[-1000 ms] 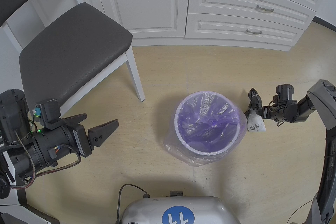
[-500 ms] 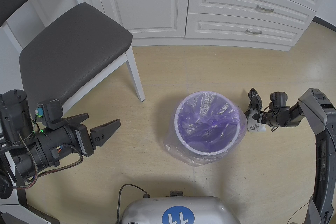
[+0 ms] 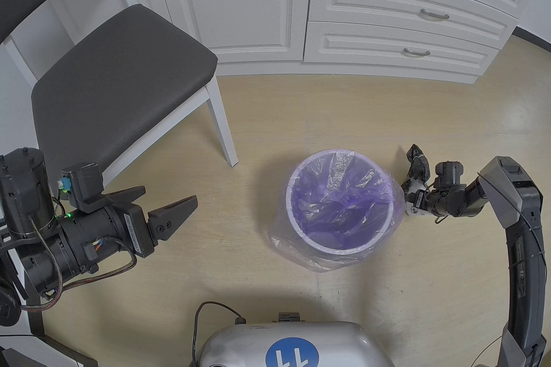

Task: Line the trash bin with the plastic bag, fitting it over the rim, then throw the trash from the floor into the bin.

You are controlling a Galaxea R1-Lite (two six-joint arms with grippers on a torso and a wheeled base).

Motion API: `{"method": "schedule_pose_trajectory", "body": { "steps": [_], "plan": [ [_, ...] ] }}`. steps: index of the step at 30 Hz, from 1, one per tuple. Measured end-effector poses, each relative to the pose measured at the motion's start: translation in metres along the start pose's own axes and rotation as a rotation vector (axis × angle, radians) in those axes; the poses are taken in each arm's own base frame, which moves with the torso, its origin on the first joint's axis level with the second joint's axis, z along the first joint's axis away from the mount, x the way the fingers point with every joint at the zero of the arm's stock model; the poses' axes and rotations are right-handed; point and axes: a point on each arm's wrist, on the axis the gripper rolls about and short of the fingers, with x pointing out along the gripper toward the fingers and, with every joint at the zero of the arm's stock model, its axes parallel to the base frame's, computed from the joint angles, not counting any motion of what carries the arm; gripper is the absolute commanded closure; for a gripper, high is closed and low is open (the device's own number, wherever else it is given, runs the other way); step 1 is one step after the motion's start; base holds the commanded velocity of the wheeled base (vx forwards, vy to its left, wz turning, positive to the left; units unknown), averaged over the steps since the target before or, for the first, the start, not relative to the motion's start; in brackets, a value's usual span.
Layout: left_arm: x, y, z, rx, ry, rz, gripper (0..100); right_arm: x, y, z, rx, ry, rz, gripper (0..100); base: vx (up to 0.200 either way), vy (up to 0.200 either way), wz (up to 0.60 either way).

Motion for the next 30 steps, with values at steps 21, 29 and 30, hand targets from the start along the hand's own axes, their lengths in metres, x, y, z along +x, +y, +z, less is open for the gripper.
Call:
{"method": "schedule_pose_trajectory", "body": {
  "steps": [21, 29, 30],
  "plan": [
    [0.002, 0.0, -0.001, 0.0, -0.003, -0.003, 0, 0.019, 0.0, -0.012, 0.034, 0.013, 0.016, 100, 0.0, 0.0, 0.0],
    [0.002, 0.0, -0.001, 0.0, -0.003, -0.002, 0, 0.019, -0.002, -0.014, 0.036, 0.022, 0.012, 100, 0.0, 0.0, 0.0],
    [0.002, 0.0, -0.001, 0.0, -0.003, -0.002, 0, 0.018, -0.002, -0.015, 0.036, 0.024, 0.011, 100, 0.0, 0.0, 0.0]
  ]
}}
